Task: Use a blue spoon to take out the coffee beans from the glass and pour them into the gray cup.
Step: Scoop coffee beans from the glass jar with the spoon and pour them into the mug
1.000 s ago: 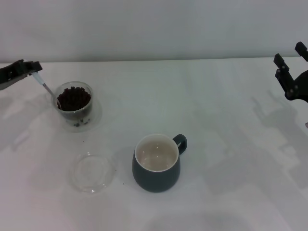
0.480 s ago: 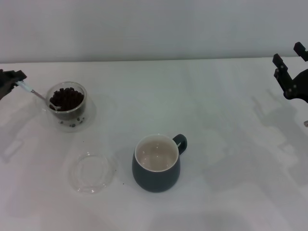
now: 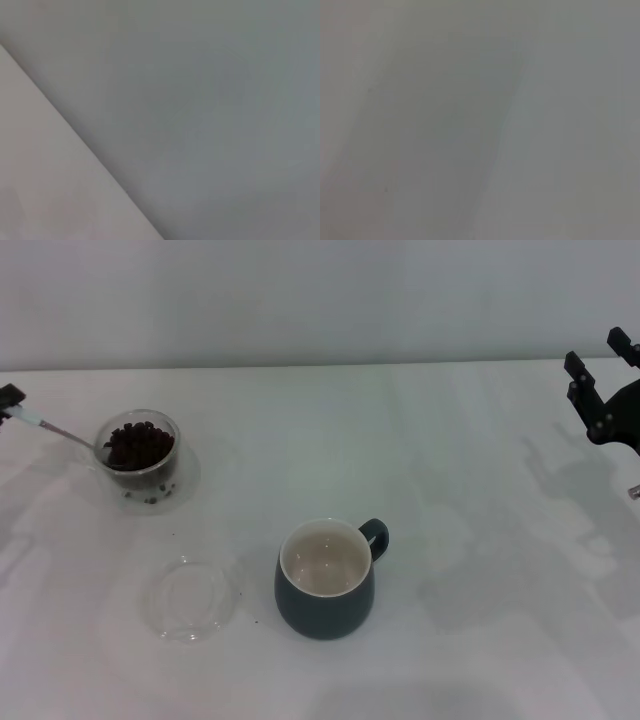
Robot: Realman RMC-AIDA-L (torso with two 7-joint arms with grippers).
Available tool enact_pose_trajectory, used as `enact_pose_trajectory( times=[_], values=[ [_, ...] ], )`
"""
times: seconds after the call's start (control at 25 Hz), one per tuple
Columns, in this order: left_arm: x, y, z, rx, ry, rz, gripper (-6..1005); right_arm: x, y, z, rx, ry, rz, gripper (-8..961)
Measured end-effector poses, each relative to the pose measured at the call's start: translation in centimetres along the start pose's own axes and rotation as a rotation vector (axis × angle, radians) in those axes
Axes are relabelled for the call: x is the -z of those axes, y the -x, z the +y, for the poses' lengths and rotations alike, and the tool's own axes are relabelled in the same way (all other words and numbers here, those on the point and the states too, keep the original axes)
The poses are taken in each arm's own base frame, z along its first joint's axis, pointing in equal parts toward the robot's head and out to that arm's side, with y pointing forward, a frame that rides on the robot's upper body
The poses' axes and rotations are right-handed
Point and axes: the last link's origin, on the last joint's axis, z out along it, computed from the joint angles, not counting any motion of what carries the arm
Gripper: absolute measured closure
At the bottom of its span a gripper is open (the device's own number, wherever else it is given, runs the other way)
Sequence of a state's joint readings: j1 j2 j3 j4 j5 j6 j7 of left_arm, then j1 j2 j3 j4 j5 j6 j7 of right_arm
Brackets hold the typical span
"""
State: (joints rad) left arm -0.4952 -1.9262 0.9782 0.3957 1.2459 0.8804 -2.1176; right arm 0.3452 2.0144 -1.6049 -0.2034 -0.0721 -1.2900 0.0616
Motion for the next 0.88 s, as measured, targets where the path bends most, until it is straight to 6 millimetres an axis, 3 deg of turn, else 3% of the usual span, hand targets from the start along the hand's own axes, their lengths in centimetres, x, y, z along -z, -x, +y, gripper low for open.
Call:
enact_pose_trajectory(
  times=[0.44, 0.88],
  values=[
    [1.1, 0.0, -0.2, 0.078, 0.063, 0.039, 866, -0.2, 0.1, 0.0, 0.001, 0.0, -0.003, 446],
    [1.7, -0.2, 0.2, 0.045, 0.112, 0.046, 867, -0.8, 0.3, -0.1, 0.006, 0.005, -0.008, 446]
  ],
)
